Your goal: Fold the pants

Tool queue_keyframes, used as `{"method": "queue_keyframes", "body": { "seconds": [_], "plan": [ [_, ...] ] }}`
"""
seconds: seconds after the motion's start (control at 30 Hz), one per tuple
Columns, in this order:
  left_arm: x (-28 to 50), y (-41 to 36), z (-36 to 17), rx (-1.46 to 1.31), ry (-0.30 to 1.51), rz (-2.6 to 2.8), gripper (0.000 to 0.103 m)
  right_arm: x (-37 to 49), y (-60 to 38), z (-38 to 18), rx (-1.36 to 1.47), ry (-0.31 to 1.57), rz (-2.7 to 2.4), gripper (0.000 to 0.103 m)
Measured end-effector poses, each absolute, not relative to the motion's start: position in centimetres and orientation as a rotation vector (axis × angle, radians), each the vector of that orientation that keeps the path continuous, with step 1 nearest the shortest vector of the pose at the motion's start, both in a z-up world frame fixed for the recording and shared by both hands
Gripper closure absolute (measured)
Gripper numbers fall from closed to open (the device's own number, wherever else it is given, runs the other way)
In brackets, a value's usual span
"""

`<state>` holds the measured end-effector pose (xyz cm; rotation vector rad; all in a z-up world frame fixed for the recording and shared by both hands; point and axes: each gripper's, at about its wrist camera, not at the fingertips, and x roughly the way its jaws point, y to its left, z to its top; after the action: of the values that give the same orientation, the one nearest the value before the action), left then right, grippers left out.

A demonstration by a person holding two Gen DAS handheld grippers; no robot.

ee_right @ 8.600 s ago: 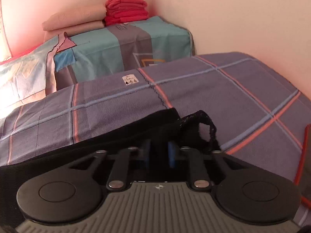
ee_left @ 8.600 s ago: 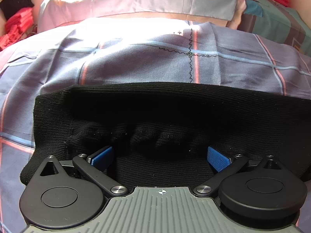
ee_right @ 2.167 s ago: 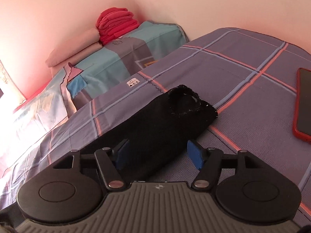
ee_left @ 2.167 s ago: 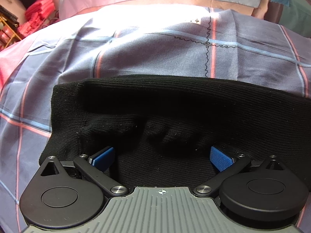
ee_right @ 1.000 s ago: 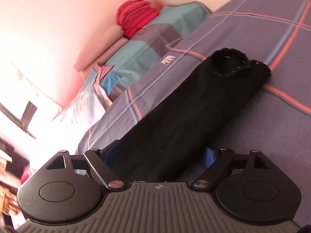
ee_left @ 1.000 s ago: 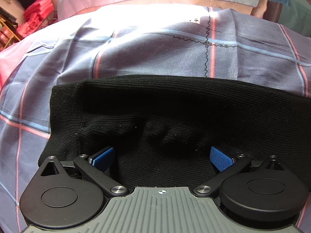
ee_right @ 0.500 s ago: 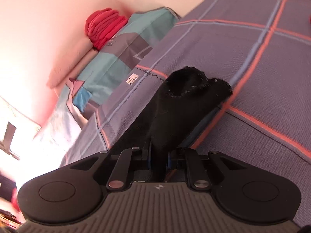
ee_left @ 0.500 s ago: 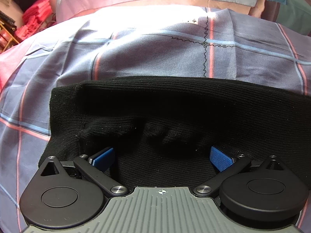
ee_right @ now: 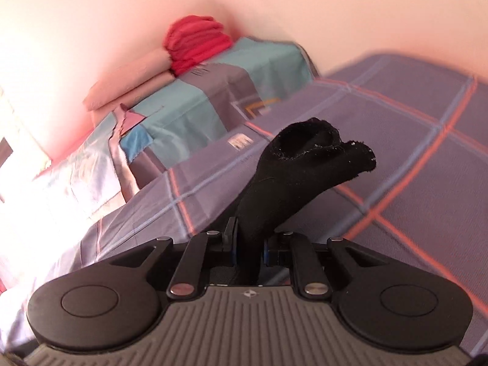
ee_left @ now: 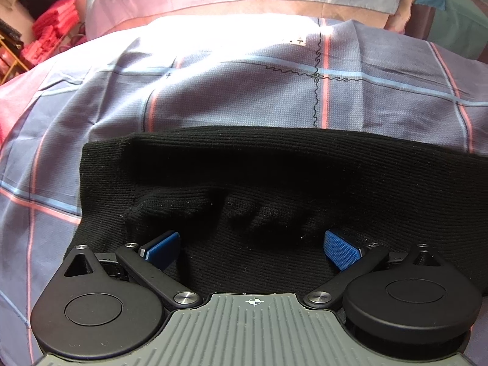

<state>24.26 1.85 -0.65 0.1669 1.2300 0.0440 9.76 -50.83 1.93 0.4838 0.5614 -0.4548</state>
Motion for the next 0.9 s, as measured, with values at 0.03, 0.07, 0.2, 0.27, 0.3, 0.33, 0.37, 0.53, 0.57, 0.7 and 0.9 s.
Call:
{"method": "queue_keyframes", "body": {
  "seconds": [0.03, 0.07, 0.2, 0.27, 0.3, 0.33, 0.37, 0.53, 0.57, 0.7, 0.9],
  "plan": [
    [24.1, 1.7, -0.3, 0.177, 1.219, 0.037, 0.0, 9.9, -49.5, 2.6, 0.425, 0.552, -0.446, 0.085],
    [23.8, 1.7, 0.0, 0.181, 1.207, 0.03, 0.0, 10.0, -48.0, 3.4, 0.362, 0.539, -0.429, 0.085],
    [22.3, 2.6, 2.1, 0.155, 1.139, 0.001, 0.0, 10.0, -39.6, 5.6, 0.083, 0.453, -0.295, 0.085],
    [21.6, 3.6, 2.9, 0.142, 1.109, 0.009, 0.0, 9.9, -34.3, 5.8, -0.045, 0.398, -0.194, 0.085],
    [21.5, 4.1, 3.1, 0.134, 1.099, 0.017, 0.0, 9.8, -31.3, 5.5, -0.108, 0.374, -0.127, 0.085],
    [21.2, 4.6, 3.3, 0.124, 1.094, 0.03, 0.0, 9.7, -28.4, 4.9, -0.182, 0.356, -0.062, 0.085],
    [21.0, 5.2, 3.5, 0.112, 1.091, 0.043, 0.0, 9.7, -25.4, 3.8, -0.261, 0.351, -0.001, 0.084],
    [20.1, 6.9, 3.7, 0.108, 1.084, 0.064, 0.0, 10.9, -14.7, -5.4, -0.768, 0.532, 0.198, 0.081],
    [19.9, 7.1, 3.9, 0.112, 1.083, 0.061, 0.0, 10.5, -14.6, -5.5, -0.793, 0.497, 0.193, 0.081],
    [19.6, 7.5, 5.0, 0.09, 1.05, 0.038, 0.0, 9.7, -15.3, -3.0, -0.755, 0.412, 0.203, 0.081],
    [21.4, 2.2, 5.7, 0.046, 1.005, -0.06, 0.0, 9.4, -13.4, -6.5, -0.962, 0.431, 0.227, 0.08]
  ]
}}
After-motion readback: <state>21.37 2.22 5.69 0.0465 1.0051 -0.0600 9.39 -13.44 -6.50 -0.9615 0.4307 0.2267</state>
